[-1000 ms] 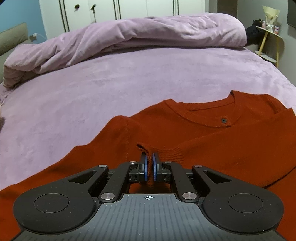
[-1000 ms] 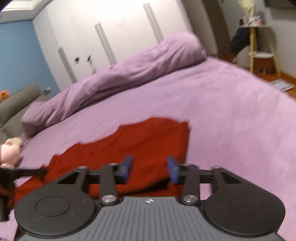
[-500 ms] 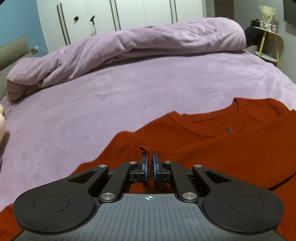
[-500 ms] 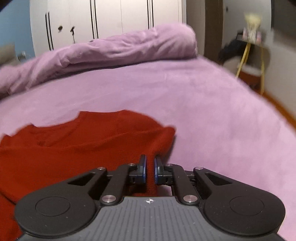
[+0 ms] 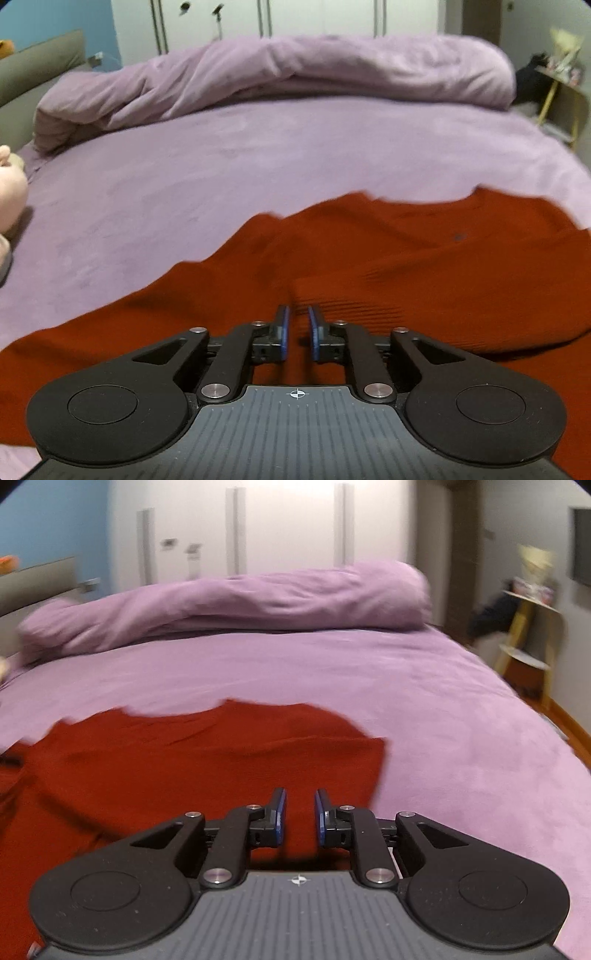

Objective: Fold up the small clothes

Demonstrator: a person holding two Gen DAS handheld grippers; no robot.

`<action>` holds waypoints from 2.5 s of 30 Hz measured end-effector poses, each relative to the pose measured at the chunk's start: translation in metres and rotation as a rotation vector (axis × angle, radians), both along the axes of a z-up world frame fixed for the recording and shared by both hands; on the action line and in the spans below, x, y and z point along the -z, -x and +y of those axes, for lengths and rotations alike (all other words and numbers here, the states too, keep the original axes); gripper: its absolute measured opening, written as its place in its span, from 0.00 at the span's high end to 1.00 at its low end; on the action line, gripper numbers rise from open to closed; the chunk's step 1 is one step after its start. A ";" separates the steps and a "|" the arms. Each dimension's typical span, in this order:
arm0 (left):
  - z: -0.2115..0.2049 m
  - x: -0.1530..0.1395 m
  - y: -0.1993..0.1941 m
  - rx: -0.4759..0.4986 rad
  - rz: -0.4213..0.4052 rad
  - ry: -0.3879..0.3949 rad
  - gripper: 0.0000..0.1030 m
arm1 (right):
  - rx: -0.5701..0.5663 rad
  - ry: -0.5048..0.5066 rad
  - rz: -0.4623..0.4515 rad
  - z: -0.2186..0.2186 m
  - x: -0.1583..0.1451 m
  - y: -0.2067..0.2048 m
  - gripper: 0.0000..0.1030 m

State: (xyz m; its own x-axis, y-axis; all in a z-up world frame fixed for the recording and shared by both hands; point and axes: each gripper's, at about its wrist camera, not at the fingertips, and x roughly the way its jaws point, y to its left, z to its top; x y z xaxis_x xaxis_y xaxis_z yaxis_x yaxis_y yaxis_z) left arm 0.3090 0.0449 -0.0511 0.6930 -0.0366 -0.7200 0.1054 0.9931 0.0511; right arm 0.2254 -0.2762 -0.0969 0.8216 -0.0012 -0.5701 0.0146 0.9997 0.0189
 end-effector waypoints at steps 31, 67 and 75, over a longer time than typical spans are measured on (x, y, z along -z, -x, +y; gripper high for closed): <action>0.015 0.011 0.033 -0.081 0.109 0.003 0.66 | 0.058 -0.047 0.169 0.011 0.013 0.031 0.83; 0.323 -0.003 0.138 -0.729 -0.189 0.601 0.92 | 0.094 -0.302 0.150 0.042 -0.001 0.092 0.68; 0.098 -0.087 0.100 -0.028 -0.249 0.485 0.82 | 0.058 -0.359 0.102 0.043 -0.016 0.097 0.68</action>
